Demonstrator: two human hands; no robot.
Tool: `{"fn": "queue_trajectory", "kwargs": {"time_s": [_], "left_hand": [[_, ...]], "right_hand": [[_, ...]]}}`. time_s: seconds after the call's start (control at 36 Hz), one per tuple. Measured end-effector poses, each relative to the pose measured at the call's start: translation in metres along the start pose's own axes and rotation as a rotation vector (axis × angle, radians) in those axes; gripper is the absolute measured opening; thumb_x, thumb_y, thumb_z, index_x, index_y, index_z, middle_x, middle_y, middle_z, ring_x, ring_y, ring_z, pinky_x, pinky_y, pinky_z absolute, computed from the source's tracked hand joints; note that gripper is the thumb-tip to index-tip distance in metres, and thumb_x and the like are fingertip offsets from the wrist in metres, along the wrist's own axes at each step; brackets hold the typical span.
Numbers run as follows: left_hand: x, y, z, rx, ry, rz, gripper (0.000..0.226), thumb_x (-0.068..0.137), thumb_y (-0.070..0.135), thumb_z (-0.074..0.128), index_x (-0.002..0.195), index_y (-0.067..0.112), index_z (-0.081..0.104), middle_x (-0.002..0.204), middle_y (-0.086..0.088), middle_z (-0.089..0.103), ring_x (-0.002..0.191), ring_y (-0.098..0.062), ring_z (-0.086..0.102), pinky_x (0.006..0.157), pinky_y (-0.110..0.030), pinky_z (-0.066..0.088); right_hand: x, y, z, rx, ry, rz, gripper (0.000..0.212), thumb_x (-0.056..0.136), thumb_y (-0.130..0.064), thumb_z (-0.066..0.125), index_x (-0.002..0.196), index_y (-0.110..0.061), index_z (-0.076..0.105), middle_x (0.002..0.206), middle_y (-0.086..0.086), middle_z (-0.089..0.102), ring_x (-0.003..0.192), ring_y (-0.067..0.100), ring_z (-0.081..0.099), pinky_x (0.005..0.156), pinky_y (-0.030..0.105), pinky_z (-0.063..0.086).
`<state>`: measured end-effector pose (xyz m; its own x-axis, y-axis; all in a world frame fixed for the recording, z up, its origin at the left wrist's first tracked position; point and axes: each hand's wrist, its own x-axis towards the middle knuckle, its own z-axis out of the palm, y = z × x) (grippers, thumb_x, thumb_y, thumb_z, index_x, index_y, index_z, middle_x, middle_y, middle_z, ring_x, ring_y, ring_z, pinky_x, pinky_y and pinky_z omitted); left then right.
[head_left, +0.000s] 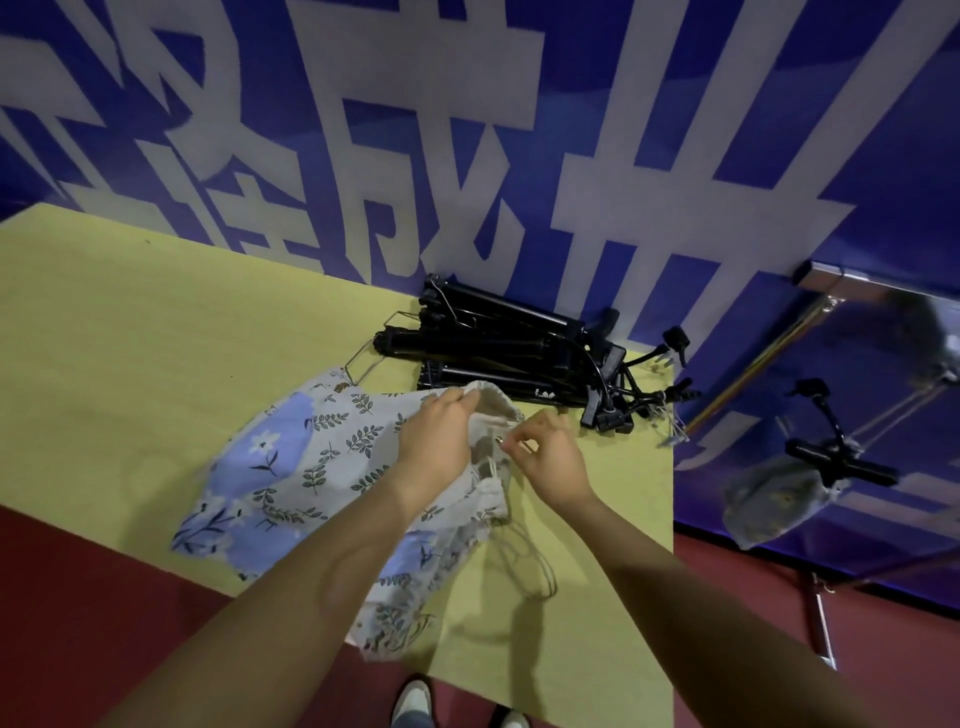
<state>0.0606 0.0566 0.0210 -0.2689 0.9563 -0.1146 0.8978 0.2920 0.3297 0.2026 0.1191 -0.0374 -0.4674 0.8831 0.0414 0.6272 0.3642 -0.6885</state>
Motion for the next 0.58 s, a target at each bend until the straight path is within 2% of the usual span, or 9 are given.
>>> {"fn": "queue_trajectory", "kwargs": {"time_s": [0.06, 0.14, 0.28, 0.36, 0.47, 0.58], "left_hand": [[0.0, -0.003, -0.006, -0.022, 0.017, -0.025, 0.068, 0.086, -0.005, 0.05, 0.146, 0.02, 0.03, 0.138, -0.004, 0.043, 0.124, -0.027, 0.043, 0.085, -0.041, 0.05], [0.001, -0.006, -0.016, -0.079, 0.024, -0.053, 0.068, 0.086, -0.002, 0.052, 0.146, 0.021, 0.032, 0.138, -0.002, 0.043, 0.121, -0.027, 0.046, 0.081, -0.041, 0.049], [0.002, -0.015, -0.026, -0.096, 0.057, -0.094, 0.066, 0.085, 0.0, 0.051, 0.145, 0.023, 0.034, 0.14, -0.001, 0.043, 0.121, -0.029, 0.041, 0.082, -0.04, 0.045], [0.005, -0.017, -0.025, -0.113, 0.049, -0.094, 0.063, 0.086, -0.001, 0.049, 0.143, 0.022, 0.036, 0.138, -0.004, 0.043, 0.121, -0.029, 0.043, 0.083, -0.04, 0.045], [0.012, -0.016, -0.021, -0.163, 0.05, -0.109, 0.059, 0.086, -0.001, 0.048, 0.14, 0.021, 0.04, 0.133, -0.006, 0.045, 0.118, -0.028, 0.05, 0.08, -0.039, 0.047], [0.022, -0.013, -0.026, -0.195, 0.12, -0.146, 0.045, 0.089, 0.002, 0.046, 0.132, 0.017, 0.049, 0.125, -0.007, 0.047, 0.107, -0.028, 0.055, 0.068, -0.033, 0.041]], "right_hand": [[0.003, -0.013, 0.003, -0.014, 0.013, -0.038, 0.016, 0.088, -0.025, 0.066, 0.087, -0.011, 0.073, 0.09, 0.001, 0.047, 0.092, 0.015, 0.034, 0.071, 0.022, 0.023], [0.009, -0.028, 0.01, -0.051, 0.029, -0.103, 0.016, 0.087, -0.027, 0.067, 0.089, -0.012, 0.074, 0.089, -0.002, 0.041, 0.09, 0.014, 0.03, 0.073, 0.021, 0.019], [0.017, -0.046, 0.011, -0.035, 0.001, -0.155, 0.02, 0.088, -0.03, 0.065, 0.097, -0.015, 0.075, 0.082, -0.006, 0.04, 0.086, 0.016, 0.035, 0.075, 0.025, 0.026], [0.023, -0.047, 0.007, 0.007, 0.014, -0.156, 0.018, 0.088, -0.029, 0.065, 0.092, -0.014, 0.073, 0.074, -0.014, 0.036, 0.084, 0.013, 0.037, 0.074, 0.025, 0.029], [0.034, -0.047, -0.001, 0.01, 0.055, -0.137, 0.019, 0.089, -0.026, 0.064, 0.086, -0.008, 0.07, 0.078, -0.007, 0.044, 0.085, 0.014, 0.043, 0.073, 0.028, 0.036], [0.051, -0.053, -0.011, -0.025, 0.115, -0.137, 0.016, 0.09, -0.023, 0.06, 0.09, -0.009, 0.067, 0.086, 0.001, 0.053, 0.089, 0.015, 0.047, 0.07, 0.029, 0.038]]}}
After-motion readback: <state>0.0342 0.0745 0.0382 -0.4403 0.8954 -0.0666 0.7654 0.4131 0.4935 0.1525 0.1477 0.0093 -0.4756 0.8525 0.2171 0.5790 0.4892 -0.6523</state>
